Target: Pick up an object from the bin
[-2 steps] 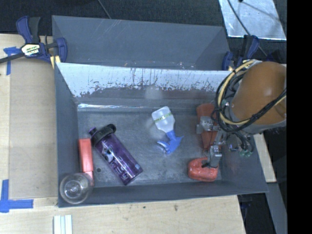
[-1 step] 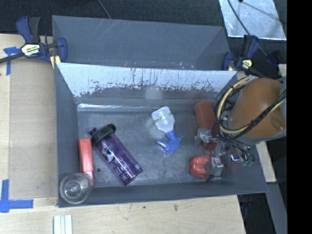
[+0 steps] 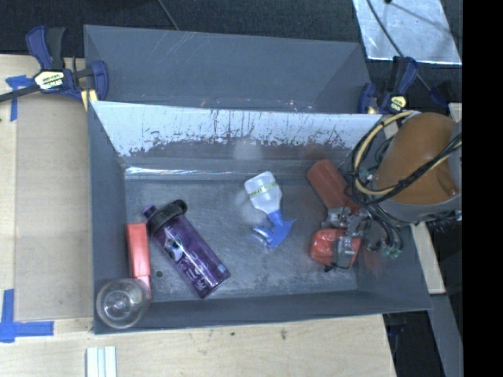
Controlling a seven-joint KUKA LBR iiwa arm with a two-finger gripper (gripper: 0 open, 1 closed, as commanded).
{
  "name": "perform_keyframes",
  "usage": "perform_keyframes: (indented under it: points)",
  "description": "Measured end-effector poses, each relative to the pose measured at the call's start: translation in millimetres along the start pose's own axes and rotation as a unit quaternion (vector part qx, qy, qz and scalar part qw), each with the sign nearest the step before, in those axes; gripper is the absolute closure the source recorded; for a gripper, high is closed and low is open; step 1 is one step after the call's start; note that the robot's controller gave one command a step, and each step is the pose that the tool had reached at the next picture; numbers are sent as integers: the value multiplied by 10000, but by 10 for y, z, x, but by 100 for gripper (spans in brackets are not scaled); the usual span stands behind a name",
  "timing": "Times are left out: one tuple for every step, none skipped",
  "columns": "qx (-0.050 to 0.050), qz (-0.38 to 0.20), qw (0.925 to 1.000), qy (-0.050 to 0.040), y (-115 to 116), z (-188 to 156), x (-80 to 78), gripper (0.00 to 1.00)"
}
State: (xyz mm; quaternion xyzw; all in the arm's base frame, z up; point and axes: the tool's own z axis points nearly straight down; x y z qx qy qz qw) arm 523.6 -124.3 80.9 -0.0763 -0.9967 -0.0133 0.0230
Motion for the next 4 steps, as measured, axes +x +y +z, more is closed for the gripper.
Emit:
perform_keyframes:
  points:
    - [2,2,10000,-2,0,0,0,100]
    - [37,173,9996,-200,12,-8,107,100]
    - [118,276,9994,-163,105,-10,13,100]
    - [109,256,9993,-261,101,-1190,75,100]
